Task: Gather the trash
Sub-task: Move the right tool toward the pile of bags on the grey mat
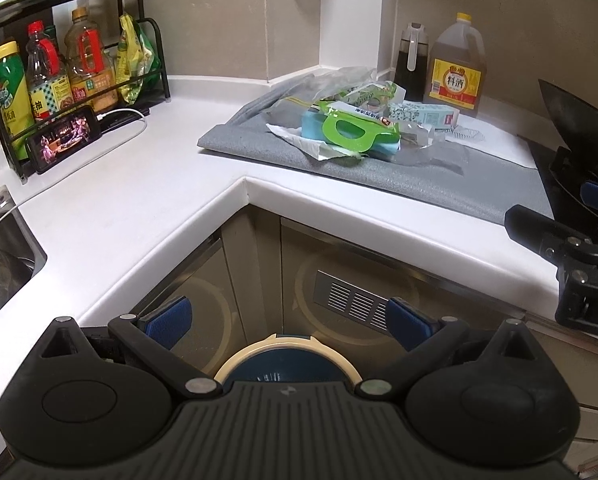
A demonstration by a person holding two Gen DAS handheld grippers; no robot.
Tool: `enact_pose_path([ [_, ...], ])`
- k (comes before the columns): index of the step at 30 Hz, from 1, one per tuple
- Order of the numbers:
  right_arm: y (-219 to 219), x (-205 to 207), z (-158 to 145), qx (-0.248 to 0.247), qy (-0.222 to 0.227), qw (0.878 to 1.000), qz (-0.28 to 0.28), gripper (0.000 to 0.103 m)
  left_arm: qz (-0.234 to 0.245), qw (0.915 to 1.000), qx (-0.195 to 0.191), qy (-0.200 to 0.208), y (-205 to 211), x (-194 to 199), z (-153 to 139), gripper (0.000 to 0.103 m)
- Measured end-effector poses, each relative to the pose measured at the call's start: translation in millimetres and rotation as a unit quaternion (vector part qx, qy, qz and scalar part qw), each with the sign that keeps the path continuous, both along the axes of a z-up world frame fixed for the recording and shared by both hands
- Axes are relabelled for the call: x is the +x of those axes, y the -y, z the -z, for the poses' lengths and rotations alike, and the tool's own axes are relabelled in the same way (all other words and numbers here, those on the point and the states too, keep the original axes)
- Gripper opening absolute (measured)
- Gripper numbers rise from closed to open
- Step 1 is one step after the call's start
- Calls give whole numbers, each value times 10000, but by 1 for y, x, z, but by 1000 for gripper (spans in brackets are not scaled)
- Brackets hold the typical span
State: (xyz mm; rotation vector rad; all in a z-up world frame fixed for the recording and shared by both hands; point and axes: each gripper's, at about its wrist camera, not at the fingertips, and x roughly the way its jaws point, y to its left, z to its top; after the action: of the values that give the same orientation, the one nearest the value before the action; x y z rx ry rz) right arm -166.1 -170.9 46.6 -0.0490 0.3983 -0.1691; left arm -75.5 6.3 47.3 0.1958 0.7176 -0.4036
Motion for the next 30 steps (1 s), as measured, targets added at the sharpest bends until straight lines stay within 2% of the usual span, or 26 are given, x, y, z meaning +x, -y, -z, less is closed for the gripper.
enact_pose_path([
  [16, 15, 28, 13, 303, -24, 9995, -109, 103, -99, 9997, 215, 69, 3, 15, 2, 103],
  [24, 41, 73, 16, 766, 2, 9970, -114, 103, -242, 9990, 341, 158, 1, 27, -1, 103],
  [30, 66, 104, 19, 938, 71, 9955, 134, 103, -325, 9984, 431, 144, 0, 36, -1, 103],
])
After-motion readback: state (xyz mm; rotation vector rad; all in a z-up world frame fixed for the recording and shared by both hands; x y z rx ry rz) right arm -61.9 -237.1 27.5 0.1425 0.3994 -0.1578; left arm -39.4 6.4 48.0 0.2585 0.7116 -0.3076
